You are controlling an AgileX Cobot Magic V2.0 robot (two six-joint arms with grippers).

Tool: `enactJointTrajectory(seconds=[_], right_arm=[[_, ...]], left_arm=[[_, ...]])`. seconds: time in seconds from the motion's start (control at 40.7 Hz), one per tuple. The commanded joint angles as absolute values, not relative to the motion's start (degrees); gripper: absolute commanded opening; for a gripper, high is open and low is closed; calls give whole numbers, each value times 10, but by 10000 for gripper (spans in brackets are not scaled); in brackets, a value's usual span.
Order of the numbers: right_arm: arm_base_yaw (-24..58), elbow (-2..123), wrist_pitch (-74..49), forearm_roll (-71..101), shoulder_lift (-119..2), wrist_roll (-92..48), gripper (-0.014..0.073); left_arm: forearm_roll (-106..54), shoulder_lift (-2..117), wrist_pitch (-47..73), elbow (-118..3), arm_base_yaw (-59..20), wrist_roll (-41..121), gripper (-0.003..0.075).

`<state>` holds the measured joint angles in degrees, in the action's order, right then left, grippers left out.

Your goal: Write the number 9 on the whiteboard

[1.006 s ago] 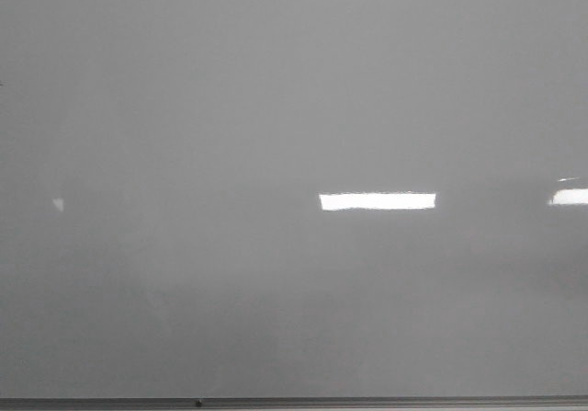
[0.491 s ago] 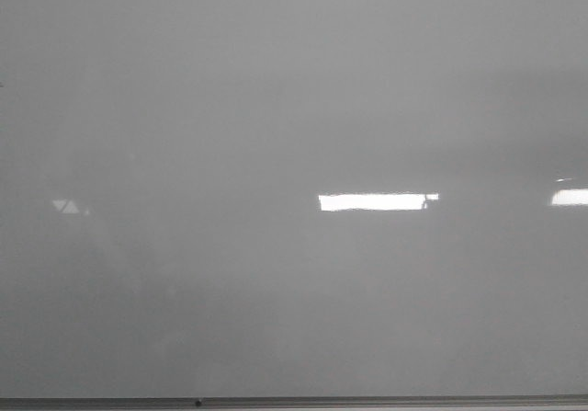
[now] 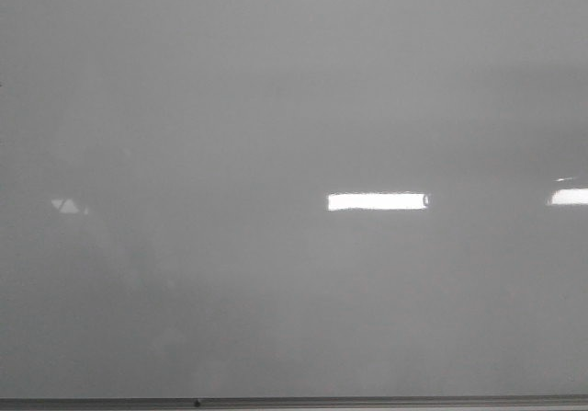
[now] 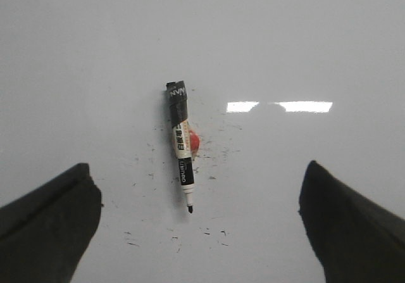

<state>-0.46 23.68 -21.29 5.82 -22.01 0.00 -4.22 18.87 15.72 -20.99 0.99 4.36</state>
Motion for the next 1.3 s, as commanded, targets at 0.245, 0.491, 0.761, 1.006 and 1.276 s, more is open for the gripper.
enactJointTrajectory(seconds=[0.245, 0.491, 0.761, 1.006, 1.276], right_arm=[[-9, 258, -169, 61, -228, 0, 601], [-9, 258, -169, 61, -228, 0, 601], [-9, 258, -169, 61, -228, 0, 601], [-9, 258, -169, 61, -228, 0, 601], [-9, 258, -169, 61, -228, 0, 601]], left_arm=[[-73, 429, 162, -295, 12, 41, 638], [-74, 617, 149, -375, 39, 41, 638], [-74, 754, 83, -433, 37, 41, 588], [-74, 806, 47, -441, 37, 41, 507], [-73, 826, 10, -441, 36, 41, 343]])
